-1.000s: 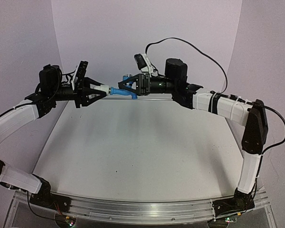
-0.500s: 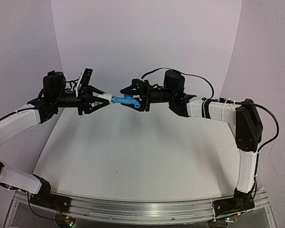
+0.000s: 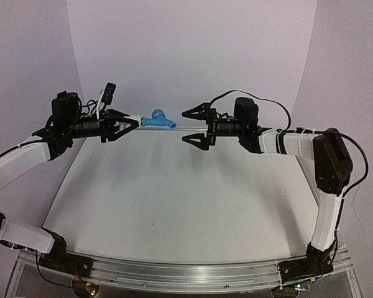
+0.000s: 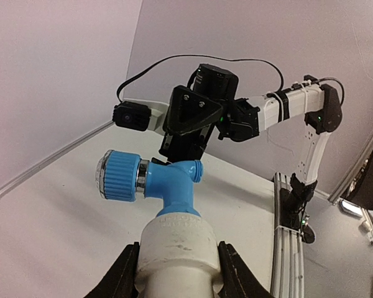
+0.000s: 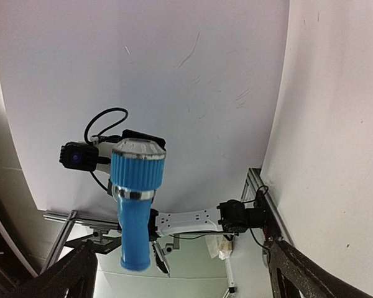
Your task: Install the water faucets
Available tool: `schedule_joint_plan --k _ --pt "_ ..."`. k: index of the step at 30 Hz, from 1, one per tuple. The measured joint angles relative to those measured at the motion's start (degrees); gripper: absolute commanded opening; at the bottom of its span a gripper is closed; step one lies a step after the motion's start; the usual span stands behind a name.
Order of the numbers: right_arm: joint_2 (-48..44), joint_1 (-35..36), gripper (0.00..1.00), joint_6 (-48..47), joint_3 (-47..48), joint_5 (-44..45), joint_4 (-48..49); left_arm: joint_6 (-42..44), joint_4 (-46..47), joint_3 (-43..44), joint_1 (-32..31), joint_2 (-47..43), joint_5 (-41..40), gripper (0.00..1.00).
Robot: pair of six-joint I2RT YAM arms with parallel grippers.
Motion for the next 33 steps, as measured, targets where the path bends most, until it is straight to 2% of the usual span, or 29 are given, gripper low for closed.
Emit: schedule_joint_plan --k 4,6,7,9,10,12,17,19,20,21,22,24,25,26,27,33 --pt "-0.5 -2.6 0.98 -5.2 -0.8 -0.3 -4.7 -6.4 -0.1 0.1 0.7 0.0 -2.6 0.00" --pt "-0.9 -3.8 0.98 -11.9 -0.8 1.3 -12.7 -10.8 -0.1 0.3 1.0 0.1 -4.2 0.00" --pt "-1.0 -4.2 0.98 -18.4 0.8 4.6 -21.7 -13.2 -0.1 0.7 1.3 0.2 -5.0 0.00" --pt "-1.0 -4.4 0.98 -23.6 2.2 7.8 -28.3 -15.6 -0.1 1.1 1.6 0.4 -5.8 0.00" --pt "-1.4 -4.4 0.98 -31.1 3.5 13.9 -36.2 -19.0 0.0 1.8 2.2 0.9 -6.5 0.00" --pt "-3.3 -4.3 0.98 -38.9 3.3 22.9 -43.2 -23.1 0.0 2.6 2.9 1.7 -6.9 0.00" --pt "-9.4 -2.9 0.98 -55.8 2.3 45.0 -51.5 -34.7 -0.1 4.0 4.3 5.0 -6.1 0.00" --pt "-11.6 -0.8 0.98 -65.5 2.3 55.2 -52.3 -40.7 -0.2 4.3 4.8 6.7 -4.6 0.00" --pt "-12.0 0.0 0.98 -68.3 2.2 57.6 -52.0 -41.5 -0.3 4.3 4.9 7.0 -4.4 0.00" --pt "-12.9 2.3 0.98 -75.3 1.7 62.6 -50.7 -46.1 -0.6 4.5 5.2 8.2 -2.9 0.00" --pt "-13.0 2.6 0.98 -76.2 1.6 63.3 -50.6 -46.7 -0.6 4.5 5.2 8.3 -2.7 0.00" --pt "-14.7 8.0 0.98 -92.7 -2.3 68.8 -44.8 -54.4 -1.0 4.6 5.6 9.6 -0.5 0.00" --pt "-15.0 8.6 0.98 -94.7 -3.0 69.1 -44.1 -55.0 -1.1 4.6 5.6 9.6 -0.2 0.00" --pt "-16.4 10.9 0.98 -103.8 -7.4 67.8 -39.4 -59.3 -1.3 4.6 5.7 9.6 1.0 0.00" --pt "-17.2 11.6 0.98 -108.5 -9.9 66.5 -37.0 -61.1 -1.1 4.6 5.7 9.6 1.6 0.00" --pt "-21.0 11.3 0.98 -135.2 -19.7 52.8 -21.6 -75.2 -0.9 4.2 5.7 9.6 5.7 0.00"
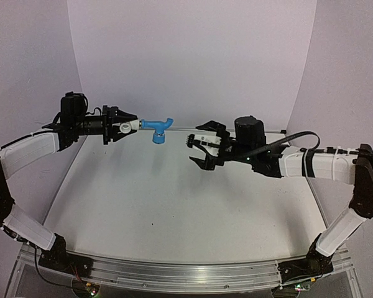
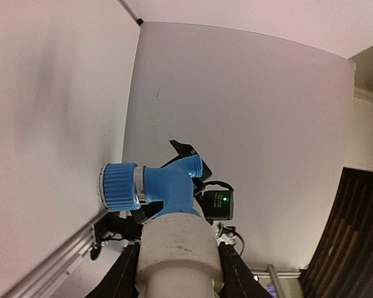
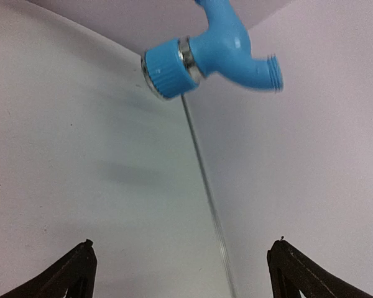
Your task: Install the water faucets
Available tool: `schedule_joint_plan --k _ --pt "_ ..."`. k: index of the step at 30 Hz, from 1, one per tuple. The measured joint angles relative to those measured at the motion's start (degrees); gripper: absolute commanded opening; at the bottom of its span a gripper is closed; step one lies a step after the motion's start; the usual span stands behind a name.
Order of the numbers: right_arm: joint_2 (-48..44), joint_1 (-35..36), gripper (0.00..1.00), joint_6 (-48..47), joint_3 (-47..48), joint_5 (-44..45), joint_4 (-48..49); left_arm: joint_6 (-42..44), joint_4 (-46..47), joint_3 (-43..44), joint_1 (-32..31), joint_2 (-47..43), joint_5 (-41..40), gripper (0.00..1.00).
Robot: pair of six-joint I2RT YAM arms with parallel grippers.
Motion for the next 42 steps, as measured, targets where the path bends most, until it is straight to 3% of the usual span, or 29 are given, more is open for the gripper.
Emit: schedule_joint_plan --k 10,19,27,36,42 --pt "3.1 3.0 0.98 -37.0 -0.1 -11.1 21.3 -13.4 -0.1 -3.5 0.0 -0.7 4.4 0.00" --pt "10.0 5.7 0.96 -53.9 2.0 -12.1 25.7 -16.6 -0.1 -4.2 0.0 -2.3 6.3 0.00" --pt "17.6 5.9 0.90 -58.2 5.4 -12.8 34.3 -16.9 -0.1 -4.5 0.0 -2.9 7.3 0.00" --pt "19.4 6.0 0.64 -57.9 8.1 -14.4 38.7 -16.8 -0.1 -4.6 -0.2 -3.2 7.7 0.00" --pt "19.4 6.2 0.54 -55.6 8.2 -15.3 39.6 -16.8 -0.1 -4.6 -0.2 -3.5 8.4 0.00"
